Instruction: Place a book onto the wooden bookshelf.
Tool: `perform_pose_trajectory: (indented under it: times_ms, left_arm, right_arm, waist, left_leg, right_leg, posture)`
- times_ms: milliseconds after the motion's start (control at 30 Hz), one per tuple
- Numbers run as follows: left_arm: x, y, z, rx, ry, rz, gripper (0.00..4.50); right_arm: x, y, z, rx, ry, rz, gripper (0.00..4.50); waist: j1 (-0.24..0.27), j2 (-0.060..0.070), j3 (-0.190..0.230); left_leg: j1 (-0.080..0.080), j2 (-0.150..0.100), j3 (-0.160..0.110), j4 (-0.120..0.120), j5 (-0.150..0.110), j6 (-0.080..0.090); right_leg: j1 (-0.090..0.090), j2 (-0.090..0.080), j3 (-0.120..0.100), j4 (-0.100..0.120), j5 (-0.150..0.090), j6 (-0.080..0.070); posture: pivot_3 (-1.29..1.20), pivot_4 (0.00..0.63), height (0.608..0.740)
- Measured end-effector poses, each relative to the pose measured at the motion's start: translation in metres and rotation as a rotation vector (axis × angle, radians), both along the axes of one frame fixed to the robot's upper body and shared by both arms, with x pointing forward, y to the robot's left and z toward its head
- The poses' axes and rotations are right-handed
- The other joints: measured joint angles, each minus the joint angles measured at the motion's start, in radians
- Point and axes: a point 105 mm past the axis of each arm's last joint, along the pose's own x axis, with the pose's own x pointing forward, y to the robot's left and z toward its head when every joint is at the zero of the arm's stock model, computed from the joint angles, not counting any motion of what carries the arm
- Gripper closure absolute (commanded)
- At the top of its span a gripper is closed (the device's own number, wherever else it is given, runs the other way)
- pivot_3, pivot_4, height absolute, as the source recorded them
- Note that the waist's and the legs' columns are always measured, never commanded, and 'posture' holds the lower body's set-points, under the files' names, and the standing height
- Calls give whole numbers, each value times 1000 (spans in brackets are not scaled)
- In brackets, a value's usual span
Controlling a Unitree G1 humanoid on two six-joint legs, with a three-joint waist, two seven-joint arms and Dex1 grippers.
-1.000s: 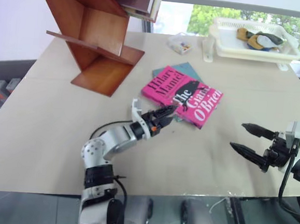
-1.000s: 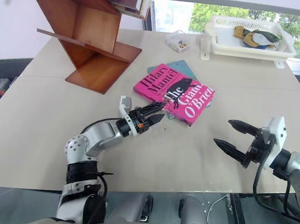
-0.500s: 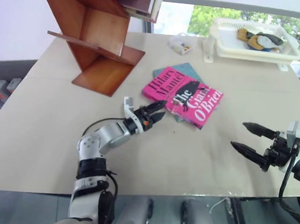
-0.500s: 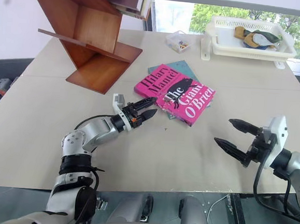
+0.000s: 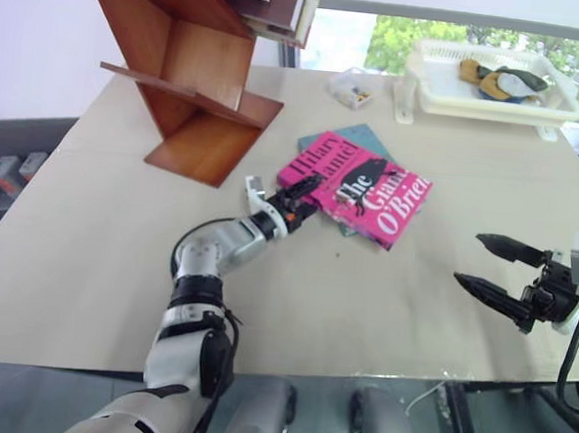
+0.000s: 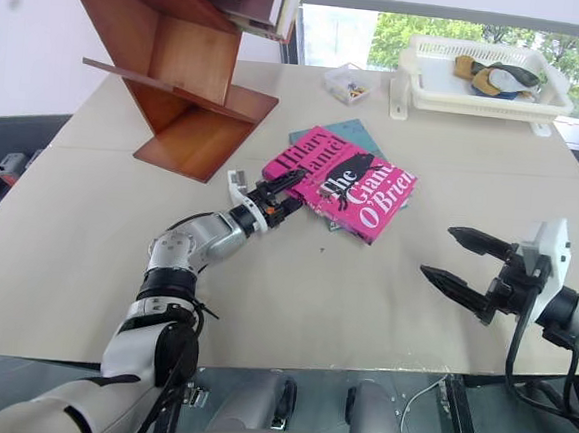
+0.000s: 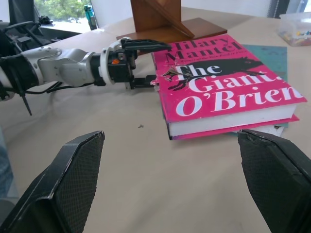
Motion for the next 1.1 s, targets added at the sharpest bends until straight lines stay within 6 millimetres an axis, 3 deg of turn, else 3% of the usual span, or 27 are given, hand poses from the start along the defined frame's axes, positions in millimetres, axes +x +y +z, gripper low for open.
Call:
perform_pose_trajectory:
  times_ms: [100, 233, 300, 600, 700, 800, 867, 900, 1000, 1100]
  left_arm:
    - [2, 0, -1, -14, -1, 12, 1970]
    - [3, -2, -2, -9, 0, 18, 3728]
    - [4, -2, -2, -14, 0, 20, 4392]
    - [-1, 1, 1, 9, -42, 12, 4393]
    - [-8, -5, 16, 69, -142, -31, 4393]
    - [-9, -8, 49, 107, -282, -42, 4393]
    - [-11, -7, 93, 173, -477, -21, 4393]
    - [-11, -6, 96, 179, -492, -18, 4393]
    - [-22, -4, 154, 289, -791, 15, 4393]
    - [-36, -5, 184, 465, -1036, 11, 4393]
  right_arm:
    - [-1, -2, 1, -3, -2, -11, 0]
    - [-1, -1, 1, -6, -5, -12, 0]
    - [-1, -1, 1, -7, -6, -13, 0]
    - [-1, -1, 4, -12, -13, -8, 0]
    - [0, -1, 4, -11, -14, -8, 0]
    - [0, -1, 5, -10, -18, -7, 0]
    - [1, -1, 6, -10, -21, -5, 0]
    - [1, -1, 6, -10, -22, -5, 0]
    - [2, -1, 7, -7, -27, -2, 0]
    - [4, -1, 7, -3, -27, 0, 0]
  waist:
    - [0, 1, 0]
    - [0, 1, -1]
    - [0, 2, -1]
    - [-2, 1, 0]
    - [-3, -3, 2]
    - [-4, -3, 2]
    - [-4, -4, 3]
    - [-4, -4, 3]
    - [-5, -3, 3]
    - [-6, -3, 3]
  left_leg:
    - [2, 0, 0, 0, 0, 0]
    - [4, 0, 0, 0, 0, 0]
    - [4, 0, 0, 0, 0, 0]
    - [2, 0, -2, 0, 0, 0]
    - [-4, 0, -3, 0, 1, -1]
    - [-11, 0, -3, 0, 3, -4]
    - [-14, 0, -3, -2, 3, -4]
    - [-14, 0, -3, -3, 3, -4]
    - [-15, 0, -2, -4, 3, -5]
    - [-15, 0, -1, -5, 3, -4]
  right_leg:
    - [2, 0, 0, 0, 0, 0]
    - [5, -1, -1, -1, 0, 0]
    - [5, -2, -1, -2, 0, 0]
    - [4, -5, -2, -2, 0, 0]
    - [-3, -5, -3, -2, 0, 0]
    - [-10, -5, -3, -2, 0, 0]
    - [-13, -5, -2, -3, 0, 0]
    - [-13, -5, -2, -3, 0, 0]
    - [-14, -4, -2, -5, 0, 0]
    - [-14, -2, -1, -6, 0, 0]
  posture:
    - [0, 150, 740]
    - [0, 150, 740]
    - [0, 150, 740]
    - [0, 150, 740]
    - [0, 150, 740]
    - [0, 150, 740]
    - [0, 150, 740]
    - [0, 150, 740]
    - [0, 150, 740]
    - [0, 150, 740]
